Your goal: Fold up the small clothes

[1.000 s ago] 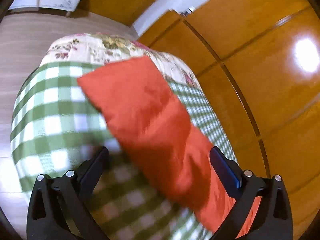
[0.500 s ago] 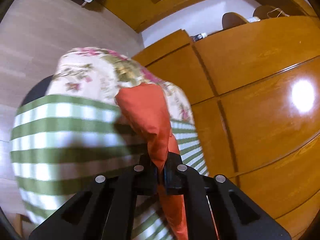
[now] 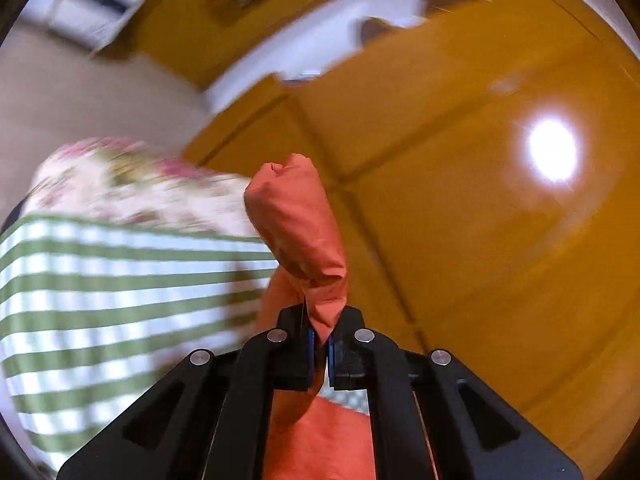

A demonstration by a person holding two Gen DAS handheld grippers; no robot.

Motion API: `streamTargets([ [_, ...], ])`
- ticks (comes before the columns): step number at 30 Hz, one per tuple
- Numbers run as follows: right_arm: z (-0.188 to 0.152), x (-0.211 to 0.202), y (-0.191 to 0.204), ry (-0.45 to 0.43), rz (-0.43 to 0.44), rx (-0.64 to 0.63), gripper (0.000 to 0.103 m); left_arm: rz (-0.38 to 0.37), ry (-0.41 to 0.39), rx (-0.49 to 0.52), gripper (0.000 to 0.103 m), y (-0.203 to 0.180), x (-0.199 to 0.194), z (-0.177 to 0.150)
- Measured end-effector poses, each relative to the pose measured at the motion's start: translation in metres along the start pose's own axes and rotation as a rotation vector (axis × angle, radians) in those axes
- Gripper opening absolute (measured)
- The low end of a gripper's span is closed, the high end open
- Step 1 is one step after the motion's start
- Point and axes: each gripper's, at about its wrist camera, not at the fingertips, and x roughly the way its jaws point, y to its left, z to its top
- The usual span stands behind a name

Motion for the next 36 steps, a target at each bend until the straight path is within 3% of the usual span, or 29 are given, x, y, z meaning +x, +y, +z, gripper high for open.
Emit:
streamTargets([
  [4, -0.001, 0.001, -0.001, 0.006, 0.007, 0.007, 0.101, -0.146, 0.047, 0.209, 0.003, -0.091, 0.007, -0.034],
  [11, -0.003, 0.0, 0.0, -0.002, 0.009, 0.011, 0.101, -0.251, 0.229, 0.476, 0.003, -0.188, 0.034, -0.137],
  [15, -0.002, 0.001, 0.001, -0.003, 0.011, 0.014, 0.101, -0.283, 0.364, 0.576, 0.003, -0.209, 0.047, -0.202],
  [18, -0.002, 0.001, 0.0, -0.003, 0.015, 0.017, 0.101, -0.316, 0.478, 0.714, 0.003, -0.223, 0.058, -0.264],
  [25, -0.002, 0.001, 0.0, -0.004, 0.021, 0.022, 0.101, -0.355, 0.683, 1.002, 0.003, -0.217, 0.066, -0.381],
  [30, -0.002, 0.0, 0.0, -0.003, 0.022, 0.022, 0.101, -0.335, 0.768, 1.067, 0.003, -0.194, 0.076, -0.409],
  [33, -0.002, 0.0, 0.0, -0.004, 0.021, 0.021, 0.101, -0.354, 0.809, 1.033, 0.017, -0.188, 0.079, -0.407],
  [34, -0.002, 0.0, 0.0, -0.004, 0.022, 0.021, 0.101, -0.365, 0.827, 1.017, 0.029, -0.187, 0.078, -0.404],
  [35, -0.002, 0.0, 0.0, -0.004, 0.022, 0.021, 0.101, -0.371, 0.844, 1.006, 0.055, -0.185, 0.076, -0.401],
  [36, -0.002, 0.001, 0.0, -0.004, 0.022, 0.021, 0.101, -0.382, 0.859, 0.995, 0.067, -0.184, 0.075, -0.399],
])
